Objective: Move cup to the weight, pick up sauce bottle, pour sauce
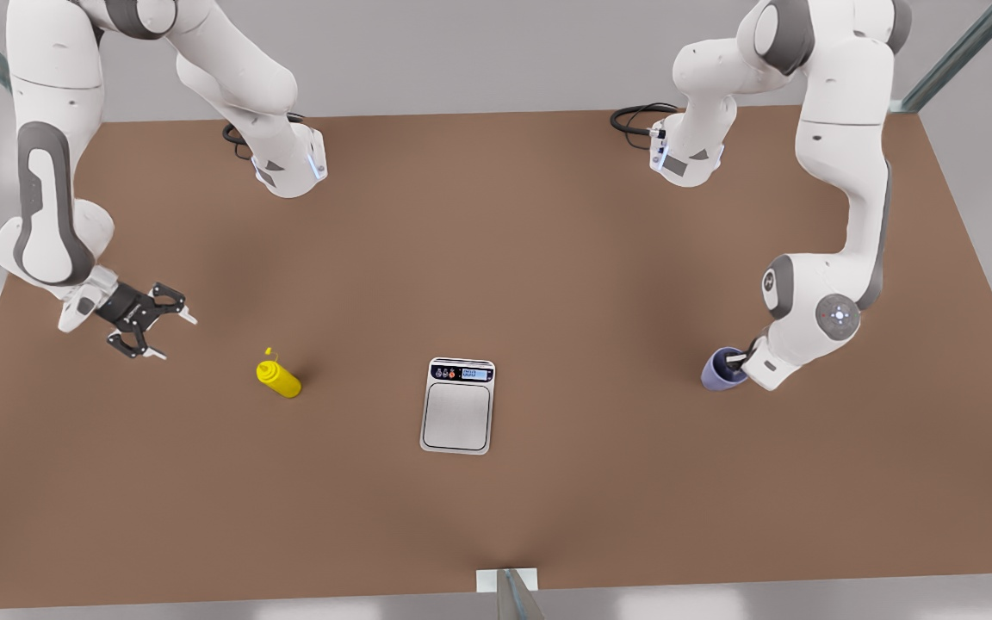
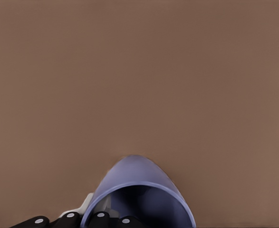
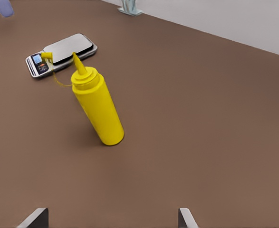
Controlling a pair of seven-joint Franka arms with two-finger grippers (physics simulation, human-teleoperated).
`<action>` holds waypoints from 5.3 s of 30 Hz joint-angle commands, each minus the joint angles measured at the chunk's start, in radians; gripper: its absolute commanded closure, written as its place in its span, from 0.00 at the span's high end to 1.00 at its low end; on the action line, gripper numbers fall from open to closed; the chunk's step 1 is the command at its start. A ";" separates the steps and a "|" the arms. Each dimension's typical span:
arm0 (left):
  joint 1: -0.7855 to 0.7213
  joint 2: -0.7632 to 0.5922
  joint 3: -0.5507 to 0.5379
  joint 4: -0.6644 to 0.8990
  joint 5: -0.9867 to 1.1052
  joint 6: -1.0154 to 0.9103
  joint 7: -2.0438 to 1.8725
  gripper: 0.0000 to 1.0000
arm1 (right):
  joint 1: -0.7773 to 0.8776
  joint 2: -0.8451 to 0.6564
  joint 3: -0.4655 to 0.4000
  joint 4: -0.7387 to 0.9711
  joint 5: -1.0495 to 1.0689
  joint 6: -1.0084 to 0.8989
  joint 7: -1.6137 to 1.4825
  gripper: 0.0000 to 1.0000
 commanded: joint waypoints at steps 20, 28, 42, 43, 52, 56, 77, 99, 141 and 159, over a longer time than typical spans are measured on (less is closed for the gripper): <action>-0.646 0.477 -0.042 0.867 -0.013 -0.191 -1.099 0.21 | 0.092 0.339 0.117 0.133 0.339 -0.017 -0.341 1.00; -0.686 0.675 -0.036 1.104 0.032 -0.111 -1.213 0.32 | 0.092 0.375 0.167 0.158 0.363 -0.025 -0.383 1.00; -0.694 0.664 -0.030 1.125 0.029 -0.128 -1.239 0.63 | 0.097 0.386 0.189 0.181 0.374 -0.025 -0.381 1.00; -0.694 0.666 -0.032 1.125 0.029 -0.126 -1.239 0.63 | 0.097 0.388 0.189 0.181 0.374 -0.025 -0.379 0.85; -0.683 0.623 -0.038 1.137 0.026 -0.194 -1.251 0.62 | 0.097 0.403 0.193 0.195 0.380 -0.025 -0.379 0.69; -0.492 0.388 -0.035 1.121 -0.120 -0.474 -1.107 0.60 | 0.097 0.403 0.196 0.195 0.382 -0.023 -0.379 0.69; -0.102 -0.197 0.172 0.522 -0.057 -0.794 -0.039 1.00 | 0.097 0.418 0.204 0.224 0.400 -0.025 -0.367 0.60; -0.129 -0.170 0.169 0.558 -0.059 -0.791 -0.038 1.00 | 0.703 0.405 0.203 0.877 -1.266 -0.009 1.023 0.59; -0.131 -0.166 0.169 0.558 -0.059 -0.771 -0.038 1.00 | 0.982 0.576 0.178 0.953 -2.429 -0.242 1.339 0.59; -0.131 -0.161 0.168 0.558 -0.059 -0.764 -0.038 1.00 | 0.655 0.507 0.152 0.963 -1.484 -0.045 0.925 0.59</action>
